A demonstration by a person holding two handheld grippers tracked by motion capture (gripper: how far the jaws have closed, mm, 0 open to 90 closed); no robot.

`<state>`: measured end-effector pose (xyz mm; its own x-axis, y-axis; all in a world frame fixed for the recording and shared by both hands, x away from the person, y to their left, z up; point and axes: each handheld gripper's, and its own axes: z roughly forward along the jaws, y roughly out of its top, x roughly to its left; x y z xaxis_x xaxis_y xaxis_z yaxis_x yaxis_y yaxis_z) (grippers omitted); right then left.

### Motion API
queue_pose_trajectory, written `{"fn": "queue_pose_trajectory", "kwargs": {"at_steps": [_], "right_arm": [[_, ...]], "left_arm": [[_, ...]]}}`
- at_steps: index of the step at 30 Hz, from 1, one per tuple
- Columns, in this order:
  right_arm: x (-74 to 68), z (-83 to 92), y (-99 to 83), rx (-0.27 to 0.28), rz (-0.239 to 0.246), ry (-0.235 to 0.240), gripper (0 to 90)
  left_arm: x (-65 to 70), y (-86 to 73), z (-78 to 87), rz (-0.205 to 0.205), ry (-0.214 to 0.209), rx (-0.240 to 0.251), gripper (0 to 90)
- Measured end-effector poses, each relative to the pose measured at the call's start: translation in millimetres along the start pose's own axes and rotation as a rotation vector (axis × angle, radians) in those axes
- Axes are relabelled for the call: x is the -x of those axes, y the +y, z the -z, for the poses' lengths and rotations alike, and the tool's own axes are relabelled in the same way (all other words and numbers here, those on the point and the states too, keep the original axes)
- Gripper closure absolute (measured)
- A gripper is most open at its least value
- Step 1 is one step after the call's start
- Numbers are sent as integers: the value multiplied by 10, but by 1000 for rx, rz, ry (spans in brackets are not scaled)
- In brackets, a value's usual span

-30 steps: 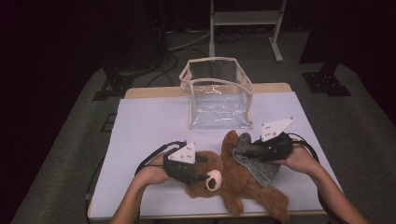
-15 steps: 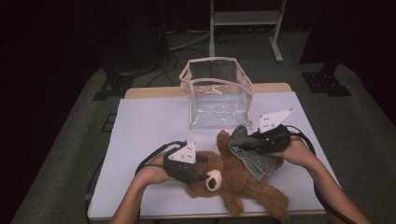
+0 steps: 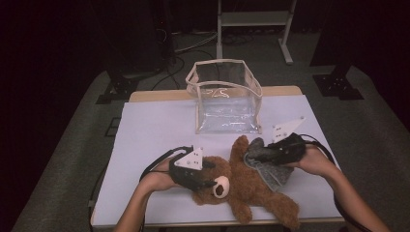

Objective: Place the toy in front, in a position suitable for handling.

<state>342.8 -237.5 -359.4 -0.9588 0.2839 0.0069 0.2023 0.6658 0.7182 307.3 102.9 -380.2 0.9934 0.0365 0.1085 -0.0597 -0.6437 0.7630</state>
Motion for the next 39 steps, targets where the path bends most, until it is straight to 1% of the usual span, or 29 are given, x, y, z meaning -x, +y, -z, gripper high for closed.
{"fn": "queue_pose_trajectory", "kwargs": {"at_steps": [2,4,5,7,10,11,12,14,15,18,21,22,23,24,25,26,27,28,30,32,34,35,37,39], "right_arm": [[23,86,-114,-1,-18,-13,714],[31,139,-191,7,-47,-17,714],[32,147,-207,10,-46,-20,714],[20,134,-184,13,-38,-23,714],[7,74,-78,19,-9,-20,714],[7,74,-78,19,-9,-20,714],[-6,32,-7,24,11,-11,714],[-21,10,22,21,20,-8,714],[-21,16,11,24,13,-7,714],[-3,67,-122,43,-16,-6,714],[15,157,-337,54,-75,-20,714],[15,157,-337,54,-75,-20,714],[22,194,-400,57,-87,-27,715],[21,270,-463,74,-99,-35,714],[21,270,-463,74,-99,-35,714],[6,338,-431,96,-94,-43,714],[6,338,-431,96,-94,-43,714],[-8,375,-328,125,-70,-43,714],[-22,374,-201,141,-46,-38,714],[-40,320,-21,157,-12,-23,714],[-52,232,147,155,32,-10,714],[-60,195,209,151,39,-6,714],[-64,64,368,141,72,9,714],[-56,-59,460,119,79,19,714]], "left_arm": [[-2,2,0,-1,0,-2,442],[-8,3,-3,0,-1,-1,441],[-6,5,-5,1,0,-1,441],[-5,7,-6,0,0,-3,441],[-5,5,-3,-2,0,-5,441],[-4,4,-2,-2,0,-5,441],[-3,2,-1,-2,-1,-5,441],[-3,-3,1,-2,-1,-3,440],[-3,-5,2,-2,-2,-2,441],[-2,0,2,-7,0,-3,441],[-1,4,0,-6,2,-3,441],[0,7,-3,-5,2,-3,441],[-1,9,-5,-4,2,-3,441],[-1,13,-6,-4,2,-5,441],[-1,13,-6,-4,2,-5,441],[-3,13,-7,-4,2,-5,441],[-3,13,-7,-4,2,-5,441],[0,12,-9,1,1,-3,441],[1,11,-8,3,1,-2,441],[3,10,-9,4,1,0,441],[-1,11,-6,-2,1,-4,441],[-1,16,-5,-8,2,-9,440],[2,17,-6,-7,2,-9,440],[4,17,-4,-11,3,-9,440]]}}
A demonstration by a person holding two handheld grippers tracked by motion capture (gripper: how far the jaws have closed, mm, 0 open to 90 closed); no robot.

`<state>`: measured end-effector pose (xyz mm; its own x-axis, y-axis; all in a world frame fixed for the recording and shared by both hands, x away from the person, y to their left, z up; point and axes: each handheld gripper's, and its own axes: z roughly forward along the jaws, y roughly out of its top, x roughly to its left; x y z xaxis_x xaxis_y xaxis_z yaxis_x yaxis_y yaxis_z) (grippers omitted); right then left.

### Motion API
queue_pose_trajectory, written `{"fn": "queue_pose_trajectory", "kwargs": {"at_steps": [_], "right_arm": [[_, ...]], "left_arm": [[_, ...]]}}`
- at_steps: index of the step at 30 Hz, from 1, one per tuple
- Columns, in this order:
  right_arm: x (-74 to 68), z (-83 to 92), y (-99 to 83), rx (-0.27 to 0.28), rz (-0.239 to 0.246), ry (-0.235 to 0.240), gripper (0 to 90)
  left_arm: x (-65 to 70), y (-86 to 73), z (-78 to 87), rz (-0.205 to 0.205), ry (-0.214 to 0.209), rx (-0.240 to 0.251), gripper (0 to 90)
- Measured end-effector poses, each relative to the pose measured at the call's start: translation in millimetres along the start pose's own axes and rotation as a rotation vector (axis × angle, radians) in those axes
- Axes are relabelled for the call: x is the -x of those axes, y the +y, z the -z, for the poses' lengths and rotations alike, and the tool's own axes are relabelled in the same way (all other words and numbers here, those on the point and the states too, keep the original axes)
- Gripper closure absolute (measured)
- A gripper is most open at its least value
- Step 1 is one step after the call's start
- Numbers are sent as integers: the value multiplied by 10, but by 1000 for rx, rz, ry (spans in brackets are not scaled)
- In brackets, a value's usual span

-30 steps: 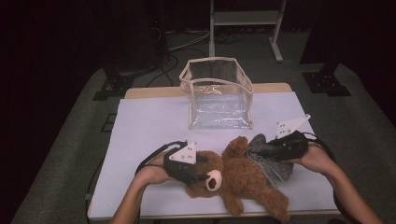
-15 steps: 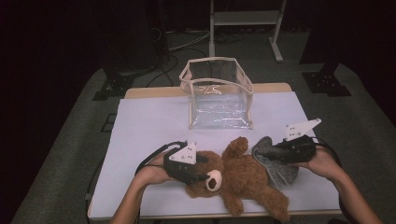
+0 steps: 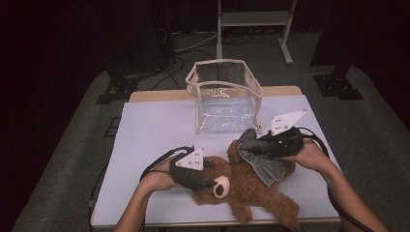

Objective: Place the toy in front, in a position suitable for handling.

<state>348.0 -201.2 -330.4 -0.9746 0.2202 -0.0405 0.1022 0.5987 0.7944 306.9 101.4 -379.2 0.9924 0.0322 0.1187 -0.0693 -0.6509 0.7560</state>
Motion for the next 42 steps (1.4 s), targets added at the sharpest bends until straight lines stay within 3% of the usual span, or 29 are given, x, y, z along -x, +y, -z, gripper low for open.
{"fn": "queue_pose_trajectory", "kwargs": {"at_steps": [5,8,14,23,26,27,29,33,39,42], "right_arm": [[46,-259,-15,-84,-1,28,715],[25,-351,-106,-179,1,24,715],[41,-213,-191,-127,-29,23,715],[-106,-10,-84,-52,13,30,714],[-147,7,-131,-65,18,25,714],[-165,20,-258,-110,15,9,715],[-161,90,-402,-92,-27,7,714],[-161,282,-493,-100,-41,-34,714],[-166,487,-250,-17,-16,-45,713],[-168,478,6,4,27,-43,713]], "left_arm": [[-4,-3,3,-4,-1,-2,440],[-7,-2,-1,-4,-1,-1,440],[-3,-2,3,-6,0,-2,439],[2,7,4,-3,4,0,437],[5,5,5,-2,4,1,437],[6,4,4,-3,5,3,437],[8,8,0,-2,4,4,437],[1,22,-5,-3,5,-2,436],[-2,21,-6,-1,3,-2,436],[-3,21,-3,-5,2,-5,436]]}}
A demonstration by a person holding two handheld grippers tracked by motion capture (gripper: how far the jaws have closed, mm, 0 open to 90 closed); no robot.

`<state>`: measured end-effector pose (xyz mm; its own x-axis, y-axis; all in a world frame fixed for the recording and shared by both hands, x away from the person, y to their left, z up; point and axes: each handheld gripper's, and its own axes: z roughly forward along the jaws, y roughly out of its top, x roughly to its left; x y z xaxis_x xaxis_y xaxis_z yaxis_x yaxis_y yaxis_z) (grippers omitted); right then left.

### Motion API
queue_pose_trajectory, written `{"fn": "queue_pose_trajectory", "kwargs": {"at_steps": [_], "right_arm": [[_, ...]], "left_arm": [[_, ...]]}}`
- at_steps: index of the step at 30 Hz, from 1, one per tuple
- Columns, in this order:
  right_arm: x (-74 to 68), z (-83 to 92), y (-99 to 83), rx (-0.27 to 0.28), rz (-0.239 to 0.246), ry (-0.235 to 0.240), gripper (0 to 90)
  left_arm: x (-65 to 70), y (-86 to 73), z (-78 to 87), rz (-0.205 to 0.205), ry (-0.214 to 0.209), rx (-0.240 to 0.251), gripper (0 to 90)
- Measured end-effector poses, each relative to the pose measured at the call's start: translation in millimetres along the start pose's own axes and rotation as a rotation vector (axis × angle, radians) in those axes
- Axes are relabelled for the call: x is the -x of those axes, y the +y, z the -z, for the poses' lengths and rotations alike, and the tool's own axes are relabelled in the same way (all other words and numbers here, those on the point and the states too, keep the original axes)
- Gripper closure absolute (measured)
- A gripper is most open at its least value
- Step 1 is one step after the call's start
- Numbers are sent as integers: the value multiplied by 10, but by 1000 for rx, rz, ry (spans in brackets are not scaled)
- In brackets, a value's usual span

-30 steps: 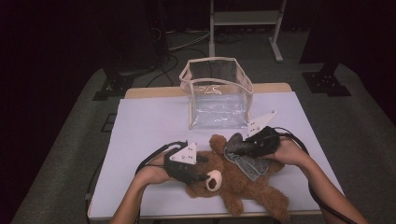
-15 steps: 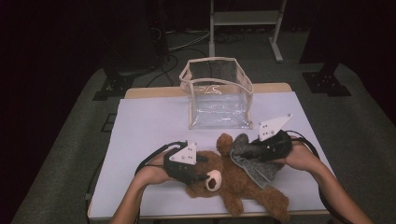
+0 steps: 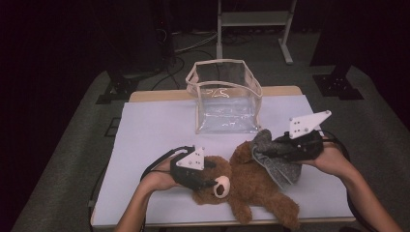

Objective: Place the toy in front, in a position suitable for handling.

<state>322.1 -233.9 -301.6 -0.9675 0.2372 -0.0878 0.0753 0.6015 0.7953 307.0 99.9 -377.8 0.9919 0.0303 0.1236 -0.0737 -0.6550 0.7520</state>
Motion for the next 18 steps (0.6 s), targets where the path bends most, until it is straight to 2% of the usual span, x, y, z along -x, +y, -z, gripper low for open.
{"fn": "queue_pose_trajectory", "kwargs": {"at_steps": [2,3,5,6,9,10,11,12,14,18], "right_arm": [[-5,-67,179,-5,33,10,713],[-5,-67,179,-5,33,10,713],[-20,-171,349,-11,67,29,713],[-29,-299,486,-13,87,49,713],[-30,-527,576,-55,105,69,713],[-20,-600,566,-77,107,77,713],[-20,-600,566,-77,107,77,713],[10,-728,495,-125,100,78,713],[46,-806,371,-179,85,71,713],[134,-798,70,-238,34,46,714]], "left_arm": [[6,3,0,2,1,0,436],[6,3,0,2,1,0,436],[5,4,3,-5,2,-4,436],[6,3,2,-2,2,-1,436],[11,-1,4,-4,4,1,436],[10,-2,6,-8,3,-1,436],[10,-2,6,-8,3,-1,436],[11,-2,6,-8,4,0,436],[8,-2,6,-11,4,-3,436],[5,5,-2,-8,7,1,436]]}}
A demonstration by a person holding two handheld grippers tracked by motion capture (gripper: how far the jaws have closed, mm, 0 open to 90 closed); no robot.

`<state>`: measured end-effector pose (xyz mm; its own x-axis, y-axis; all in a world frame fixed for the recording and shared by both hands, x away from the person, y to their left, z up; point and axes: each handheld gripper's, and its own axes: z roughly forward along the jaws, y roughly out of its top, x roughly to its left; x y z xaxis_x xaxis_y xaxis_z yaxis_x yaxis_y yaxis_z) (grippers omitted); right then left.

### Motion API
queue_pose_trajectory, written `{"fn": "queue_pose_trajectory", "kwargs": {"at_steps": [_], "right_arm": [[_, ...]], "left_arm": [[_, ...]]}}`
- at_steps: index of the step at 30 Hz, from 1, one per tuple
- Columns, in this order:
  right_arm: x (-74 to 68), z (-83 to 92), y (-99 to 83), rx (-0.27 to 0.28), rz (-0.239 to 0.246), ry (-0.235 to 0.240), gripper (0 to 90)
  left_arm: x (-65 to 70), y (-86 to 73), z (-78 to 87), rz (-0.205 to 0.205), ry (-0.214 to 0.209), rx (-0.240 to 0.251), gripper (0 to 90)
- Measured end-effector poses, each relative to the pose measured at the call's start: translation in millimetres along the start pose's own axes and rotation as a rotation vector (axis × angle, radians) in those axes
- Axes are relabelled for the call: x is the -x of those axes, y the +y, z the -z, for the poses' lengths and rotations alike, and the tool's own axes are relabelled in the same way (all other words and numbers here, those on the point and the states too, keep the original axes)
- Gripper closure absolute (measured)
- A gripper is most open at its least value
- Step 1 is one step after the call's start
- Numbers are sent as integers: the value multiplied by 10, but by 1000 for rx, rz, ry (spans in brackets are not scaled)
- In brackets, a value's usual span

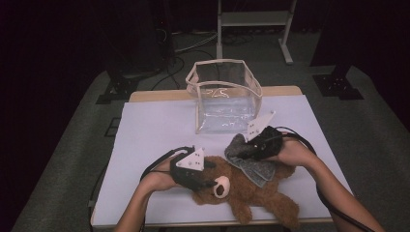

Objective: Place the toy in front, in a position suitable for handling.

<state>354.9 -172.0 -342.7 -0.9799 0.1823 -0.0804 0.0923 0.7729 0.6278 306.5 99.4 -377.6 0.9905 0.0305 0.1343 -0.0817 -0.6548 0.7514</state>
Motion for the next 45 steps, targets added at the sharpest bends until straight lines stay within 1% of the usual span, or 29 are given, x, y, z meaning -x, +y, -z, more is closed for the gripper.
{"fn": "queue_pose_trajectory", "kwargs": {"at_steps": [1,2,4,6,7,8,9,10,11,12,13,15,17,21,23,25,26,27,29,30,31,33,35,36,37,39,41,43,45], "right_arm": [[0,0,0,0,0,0,714],[24,27,-123,42,-49,8,713],[21,34,-133,51,-40,6,713],[-35,10,-39,63,-12,2,712],[-57,-8,8,65,-9,6,712],[-57,-8,8,65,-9,6,712],[-70,-29,50,67,5,12,712],[-100,-84,110,61,21,28,711],[-100,-84,110,61,21,28,711],[-116,-129,107,32,36,30,712],[-116,-132,82,23,27,28,713],[-95,-91,-3,25,20,27,714],[-103,-15,-102,34,-3,21,715],[-146,160,-256,48,-21,-4,716],[-163,194,-273,51,-14,-8,716],[-274,240,-256,90,8,-13,715],[-314,237,-243,110,15,5,715],[-377,220,-227,117,37,24,715],[-456,161,-238,81,68,4,716],[-460,149,-270,85,67,2,716],[-456,158,-311,100,43,6,717],[-433,180,-389,107,35,-9,718],[-414,209,-479,118,5,-17,719],[-402,221,-514,122,5,-19,720],[-397,236,-544,124,-1,-22,720],[-388,268,-589,128,-7,-28,720],[-387,304,-620,121,-18,-37,720],[-408,318,-631,127,-27,-47,719],[-434,314,-614,133,-21,-52,719]], "left_arm": [[0,0,0,0,0,0,436],[-2,10,-13,-2,0,1,436],[-2,14,-13,-5,-1,-4,436],[4,13,-20,2,-2,0,436],[6,14,-20,2,-2,-1,436],[6,14,-20,2,-2,-1,436],[8,15,-19,2,-1,-1,436],[10,10,-18,2,-1,2,436],[10,10,-18,2,-1,2,436],[6,3,-12,-3,0,0,436],[9,1,-12,1,1,3,436],[7,0,-11,-1,2,2,437],[8,7,-16,-5,4,3,437],[12,20,-28,1,4,3,437],[13,22,-30,0,3,2,437],[11,27,-23,-3,4,-3,436],[11,31,-18,-5,6,-5,435],[9,32,-13,-9,9,-3,434],[3,31,3,-12,9,-1,433],[3,28,21,-10,9,3,431],[1,27,48,-13,12,8,426],[-1,27,72,-15,13,9,398],[-4,21,149,-23,23,4,396],[-1,0,198,-16,23,10,395],[-1,0,198,-16,23,10,396],[3,-35,189,-23,34,-14,396],[12,-46,148,-22,39,-26,400],[17,-48,88,-18,30,-31,430],[21,-50,50,-16,30,-32,446]]}}
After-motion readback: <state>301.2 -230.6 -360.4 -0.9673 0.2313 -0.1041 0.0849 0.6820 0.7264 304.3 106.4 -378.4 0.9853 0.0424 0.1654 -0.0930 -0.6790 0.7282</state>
